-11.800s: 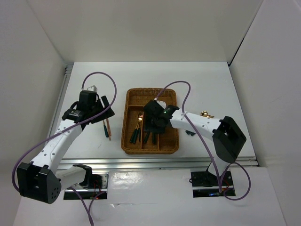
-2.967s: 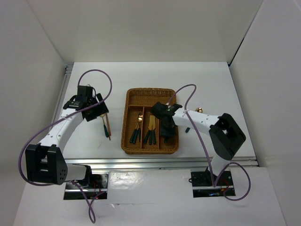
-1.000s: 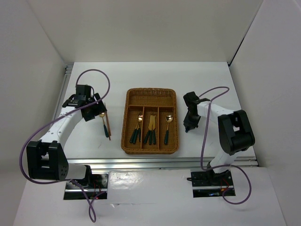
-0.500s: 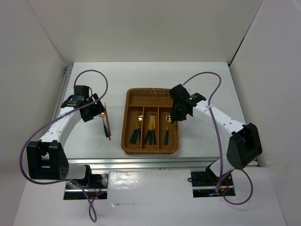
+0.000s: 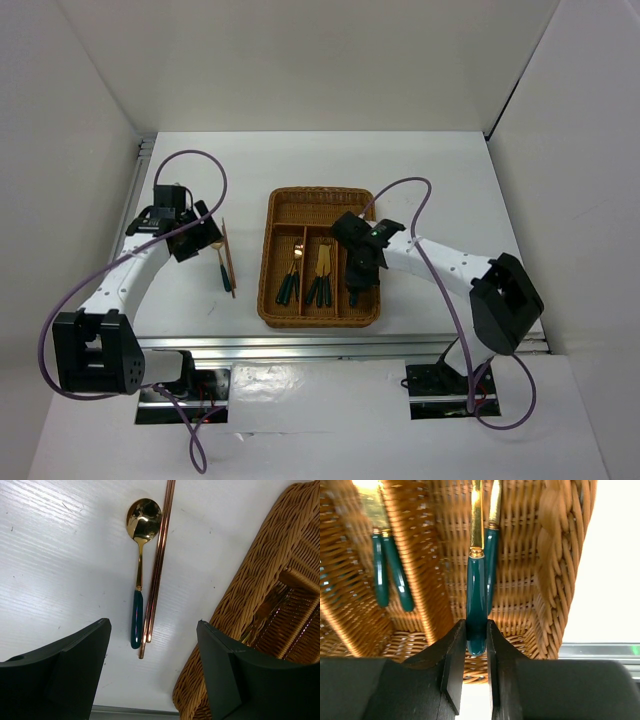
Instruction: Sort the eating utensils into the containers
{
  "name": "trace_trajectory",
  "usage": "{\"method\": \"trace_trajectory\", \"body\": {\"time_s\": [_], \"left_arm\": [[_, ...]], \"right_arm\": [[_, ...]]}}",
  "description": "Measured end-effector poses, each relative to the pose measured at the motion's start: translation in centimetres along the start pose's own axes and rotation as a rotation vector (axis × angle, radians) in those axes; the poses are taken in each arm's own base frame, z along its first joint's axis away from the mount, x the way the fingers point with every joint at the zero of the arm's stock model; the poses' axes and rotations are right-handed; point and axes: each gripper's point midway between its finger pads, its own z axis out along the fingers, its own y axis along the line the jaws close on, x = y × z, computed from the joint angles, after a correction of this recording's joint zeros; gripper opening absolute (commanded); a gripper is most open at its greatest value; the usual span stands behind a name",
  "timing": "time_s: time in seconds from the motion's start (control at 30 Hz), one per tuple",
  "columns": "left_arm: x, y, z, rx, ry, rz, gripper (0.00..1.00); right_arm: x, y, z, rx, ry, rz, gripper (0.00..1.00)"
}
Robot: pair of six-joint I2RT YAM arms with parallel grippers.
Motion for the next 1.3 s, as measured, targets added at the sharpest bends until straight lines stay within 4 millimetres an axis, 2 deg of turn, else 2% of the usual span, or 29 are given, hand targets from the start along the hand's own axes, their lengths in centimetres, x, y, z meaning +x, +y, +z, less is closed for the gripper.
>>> {"method": "trace_trajectory", "body": {"time_s": [0.47,0.67,0.8,0.9,0.97,1.0,1.17,1.3], "left_arm": [[0.6,0.3,0.2,-0.007,0.012,0.000,0.84],[0.7,0.5,0.3,-0.009,0.015,0.000,0.84],[1.1,0.7,0.4,-0.013,0.024,0.000,0.84],[1.1,0.7,0.4,-0.014,0.024,0.000,0.84],[1.1,0.7,0.4,-0.014,0.025,0.000,0.84],[1.2,0.7,0.5,-0.014,0.026,0.000,0.84],[1.7,0.8,0.4,-0.004,0.033,-0.001,0.84],[3.0,0.9,0.5,0.005,0.052,0.004,0.81]], "right_arm": [[0.9,-1.2,1.9,0.080,0.040,0.001,0.09],[0.9,-1.8,1.8,0.106,0.039,-0.020,0.19],[0.9,-2.0,2.0,0.115,0.039,-0.033,0.34],[0.9,-2.1,2.1,0.121,0.040,-0.050,0.40],[0.9,-2.2,2.2,0.125,0.042,-0.056,0.54],[0.9,-2.2,2.3,0.128,0.042,-0.058,0.57],[0.5,-2.2,2.2,0.132,0.031,-0.073,0.60],[-0.9,-1.0,1.4,0.102,-0.009,-0.083,0.60]]}}
